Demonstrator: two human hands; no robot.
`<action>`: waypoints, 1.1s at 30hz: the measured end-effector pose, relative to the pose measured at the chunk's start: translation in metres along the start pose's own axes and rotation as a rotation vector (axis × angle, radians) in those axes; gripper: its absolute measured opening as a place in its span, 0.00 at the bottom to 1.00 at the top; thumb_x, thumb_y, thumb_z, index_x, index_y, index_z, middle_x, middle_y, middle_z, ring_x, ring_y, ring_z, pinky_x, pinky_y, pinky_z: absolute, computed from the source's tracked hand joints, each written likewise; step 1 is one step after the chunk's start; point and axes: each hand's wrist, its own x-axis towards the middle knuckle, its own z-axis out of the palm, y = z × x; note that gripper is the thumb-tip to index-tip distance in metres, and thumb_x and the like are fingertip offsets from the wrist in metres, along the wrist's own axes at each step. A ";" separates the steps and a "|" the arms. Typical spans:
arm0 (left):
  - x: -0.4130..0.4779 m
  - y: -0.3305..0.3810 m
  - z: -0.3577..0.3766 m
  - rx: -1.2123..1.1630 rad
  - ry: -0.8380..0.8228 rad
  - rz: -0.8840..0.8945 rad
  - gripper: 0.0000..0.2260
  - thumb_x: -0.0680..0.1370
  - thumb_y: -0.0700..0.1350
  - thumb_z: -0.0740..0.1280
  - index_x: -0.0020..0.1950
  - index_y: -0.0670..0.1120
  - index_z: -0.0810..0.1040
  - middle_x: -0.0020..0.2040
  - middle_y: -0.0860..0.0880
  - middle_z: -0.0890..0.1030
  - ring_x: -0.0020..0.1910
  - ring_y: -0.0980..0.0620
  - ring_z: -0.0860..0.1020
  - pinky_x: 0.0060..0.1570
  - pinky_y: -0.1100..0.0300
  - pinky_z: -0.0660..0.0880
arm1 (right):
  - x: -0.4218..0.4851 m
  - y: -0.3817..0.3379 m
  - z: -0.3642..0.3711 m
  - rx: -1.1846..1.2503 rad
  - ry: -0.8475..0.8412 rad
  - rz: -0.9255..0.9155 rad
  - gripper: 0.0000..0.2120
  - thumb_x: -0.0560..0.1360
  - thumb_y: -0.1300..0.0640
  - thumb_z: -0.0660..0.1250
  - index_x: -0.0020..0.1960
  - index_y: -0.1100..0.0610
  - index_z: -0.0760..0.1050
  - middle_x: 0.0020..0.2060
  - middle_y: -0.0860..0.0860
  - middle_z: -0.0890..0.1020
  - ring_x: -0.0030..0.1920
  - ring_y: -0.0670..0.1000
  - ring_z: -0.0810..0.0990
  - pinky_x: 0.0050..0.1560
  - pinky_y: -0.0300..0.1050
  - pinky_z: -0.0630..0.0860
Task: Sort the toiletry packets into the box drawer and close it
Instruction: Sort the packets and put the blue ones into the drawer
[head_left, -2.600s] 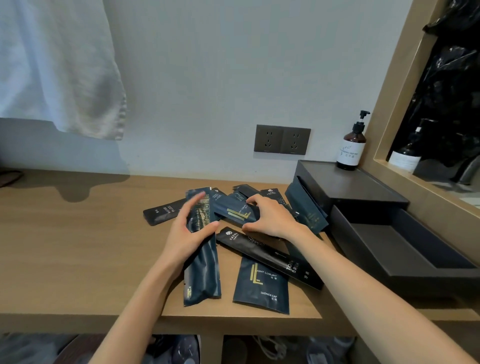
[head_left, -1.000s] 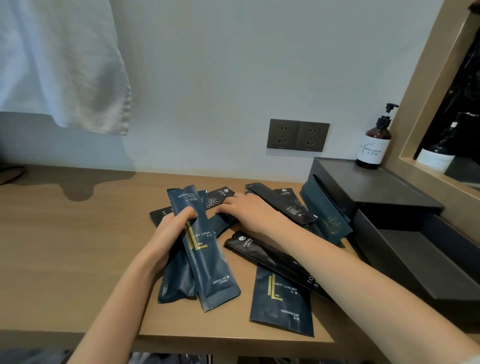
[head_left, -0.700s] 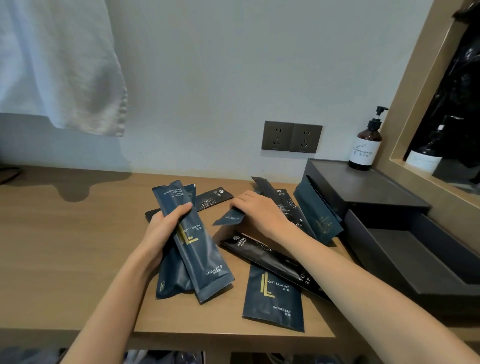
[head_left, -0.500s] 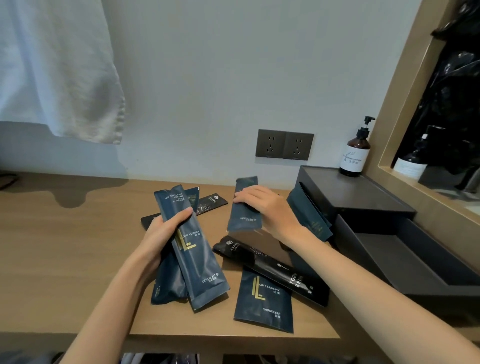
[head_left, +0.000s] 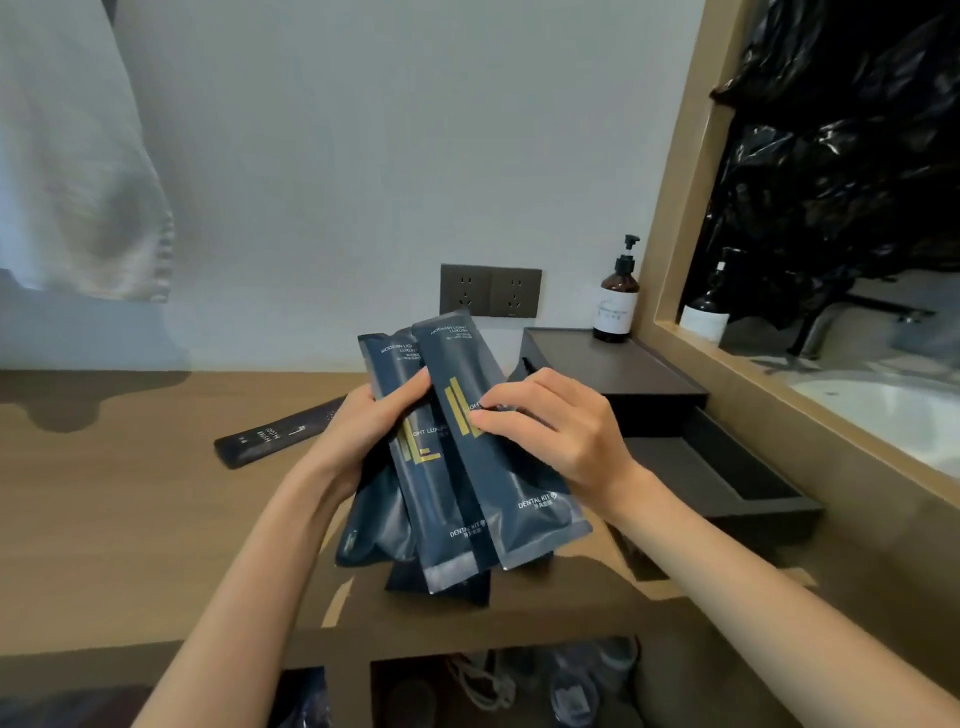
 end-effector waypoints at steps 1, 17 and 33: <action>-0.002 0.001 0.008 -0.004 -0.022 -0.005 0.18 0.72 0.55 0.71 0.56 0.45 0.82 0.49 0.46 0.86 0.47 0.47 0.85 0.48 0.54 0.79 | -0.003 -0.001 -0.007 -0.006 -0.025 -0.015 0.04 0.72 0.69 0.72 0.45 0.63 0.84 0.42 0.57 0.85 0.35 0.56 0.80 0.37 0.46 0.78; -0.017 -0.003 0.081 -0.129 -0.072 0.004 0.15 0.71 0.45 0.74 0.57 0.43 0.81 0.51 0.44 0.86 0.46 0.47 0.85 0.48 0.54 0.79 | -0.049 -0.003 -0.083 0.060 -0.429 0.234 0.10 0.73 0.69 0.70 0.53 0.59 0.82 0.51 0.54 0.82 0.54 0.53 0.78 0.49 0.48 0.79; -0.022 -0.006 0.115 -0.322 0.134 -0.066 0.14 0.71 0.46 0.75 0.55 0.43 0.81 0.44 0.46 0.86 0.37 0.50 0.84 0.33 0.61 0.79 | -0.050 -0.032 -0.110 0.293 -0.679 1.040 0.30 0.77 0.48 0.63 0.73 0.35 0.54 0.70 0.46 0.61 0.57 0.45 0.75 0.52 0.43 0.75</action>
